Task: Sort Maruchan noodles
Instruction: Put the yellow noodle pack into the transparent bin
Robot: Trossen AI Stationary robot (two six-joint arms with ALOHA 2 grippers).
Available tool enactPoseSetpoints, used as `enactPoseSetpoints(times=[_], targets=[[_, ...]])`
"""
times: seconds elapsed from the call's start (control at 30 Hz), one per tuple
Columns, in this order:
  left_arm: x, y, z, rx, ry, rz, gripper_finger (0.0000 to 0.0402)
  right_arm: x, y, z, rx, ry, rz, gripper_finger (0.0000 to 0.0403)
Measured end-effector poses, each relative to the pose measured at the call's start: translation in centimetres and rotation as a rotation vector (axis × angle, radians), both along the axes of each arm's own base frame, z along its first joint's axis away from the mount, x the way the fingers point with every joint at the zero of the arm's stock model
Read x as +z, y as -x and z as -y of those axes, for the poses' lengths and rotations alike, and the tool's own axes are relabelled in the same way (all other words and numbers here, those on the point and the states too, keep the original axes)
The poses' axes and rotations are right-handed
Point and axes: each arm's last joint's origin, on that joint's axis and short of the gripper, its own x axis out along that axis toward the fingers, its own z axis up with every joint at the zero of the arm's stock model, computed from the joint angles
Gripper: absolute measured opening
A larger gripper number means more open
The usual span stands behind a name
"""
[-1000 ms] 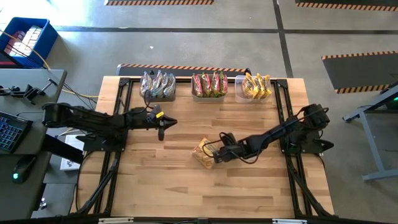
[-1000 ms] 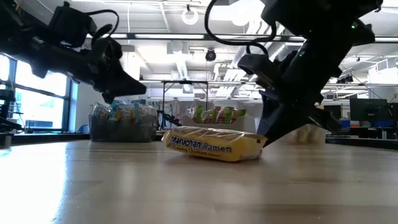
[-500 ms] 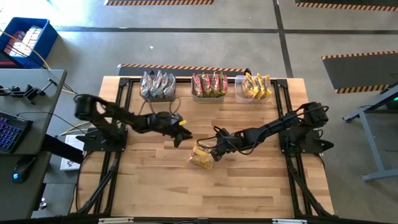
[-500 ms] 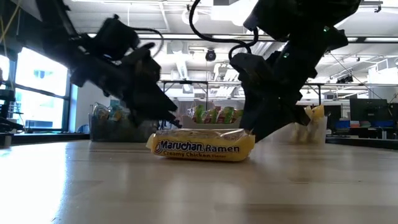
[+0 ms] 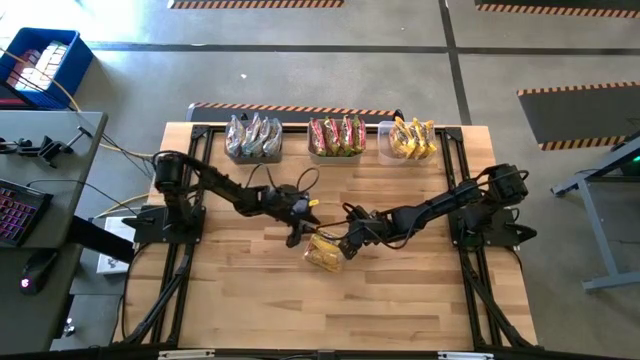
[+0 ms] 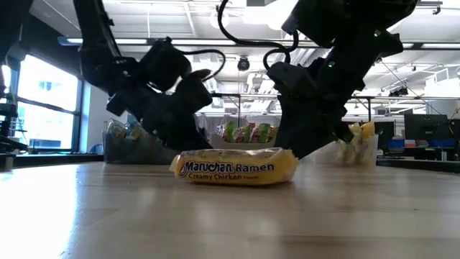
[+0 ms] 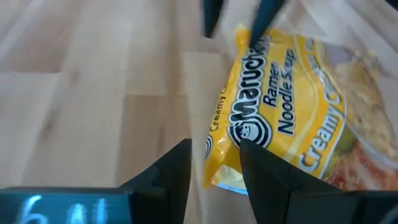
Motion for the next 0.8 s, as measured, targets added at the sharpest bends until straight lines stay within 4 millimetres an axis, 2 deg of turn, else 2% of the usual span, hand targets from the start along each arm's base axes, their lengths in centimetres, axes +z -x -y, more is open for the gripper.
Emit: enactPoseSetpoints(times=[0.27,0.37,0.47,0.53,0.8], targets=[[-1.1,-0.9,0.3,-0.205,-0.051,0.01,0.0119,0.0,0.0,0.1,0.006,0.027,0.0,0.0152],[-1.2,-0.8,0.4,-0.246,-0.084,0.021,0.0086,0.0,0.0,0.1,0.011,0.037,0.0,0.0152],[-0.9,-0.9,0.4,-0.269,-0.118,0.044,0.003,0.1,0.0,0.1,0.047,0.051,-0.005,0.0152],[-0.8,-0.9,0.4,-0.278,-0.136,0.056,0.0009,0.4,0.1,0.3,0.095,0.033,-0.009,0.0152],[-0.1,-1.1,0.4,-0.294,-0.184,0.11,0.0001,2.7,0.1,1.4,0.29,-0.067,0.061,0.0152]])
